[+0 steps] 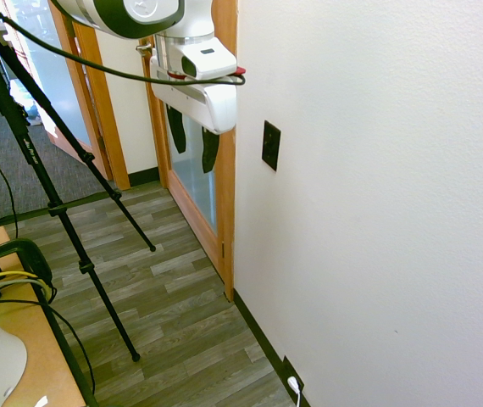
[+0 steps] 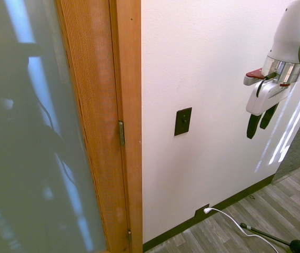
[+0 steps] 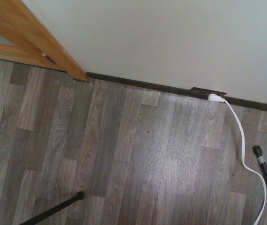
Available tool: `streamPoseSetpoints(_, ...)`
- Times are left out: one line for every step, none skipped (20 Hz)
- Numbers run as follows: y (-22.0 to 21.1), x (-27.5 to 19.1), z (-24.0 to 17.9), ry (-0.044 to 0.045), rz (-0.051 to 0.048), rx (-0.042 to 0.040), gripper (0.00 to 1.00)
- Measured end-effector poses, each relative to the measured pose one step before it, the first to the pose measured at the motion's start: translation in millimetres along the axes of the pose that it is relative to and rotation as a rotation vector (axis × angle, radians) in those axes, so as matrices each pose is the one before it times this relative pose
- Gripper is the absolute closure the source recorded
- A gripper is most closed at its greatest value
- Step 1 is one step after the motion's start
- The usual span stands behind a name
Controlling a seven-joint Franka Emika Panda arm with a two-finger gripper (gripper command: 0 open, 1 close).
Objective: Turn off the light
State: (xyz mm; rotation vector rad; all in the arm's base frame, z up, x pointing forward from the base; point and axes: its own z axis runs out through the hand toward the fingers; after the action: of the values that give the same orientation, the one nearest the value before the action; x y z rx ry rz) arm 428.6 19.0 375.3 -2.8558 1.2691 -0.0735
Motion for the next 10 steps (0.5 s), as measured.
streamPoseSetpoints(-0.11,0.09,0.64,-0.00063,0.00001,-0.00061,0.00)
streamPoseSetpoints(-0.18,0.06,0.31,0.00029,-0.00022,0.00041,0.00)
streamPoseSetpoints(-1.28,0.36,-0.81,0.00692,-0.00155,0.00827,0.00)
streamPoseSetpoints(-3.13,0.52,-1.81,0.01546,-0.00210,0.01906,0.00)
streamPoseSetpoints(-3.90,0.38,-1.50,0.01652,-0.00178,0.01972,0.00)
streamPoseSetpoints(-3.50,-0.35,-0.12,0.01215,-0.00116,0.01402,0.00)
streamPoseSetpoints(-4.60,-0.52,0.64,0.01576,0.00146,0.01685,0.00)
streamPoseSetpoints(-5.54,-0.93,1.90,0.01755,0.00584,0.01842,0.00)
streamPoseSetpoints(-5.96,-0.36,2.91,0.02042,0.01064,0.02314,0.00)
streamPoseSetpoints(-6.76,-0.19,3.44,0.02464,0.01493,0.02688,0.00)
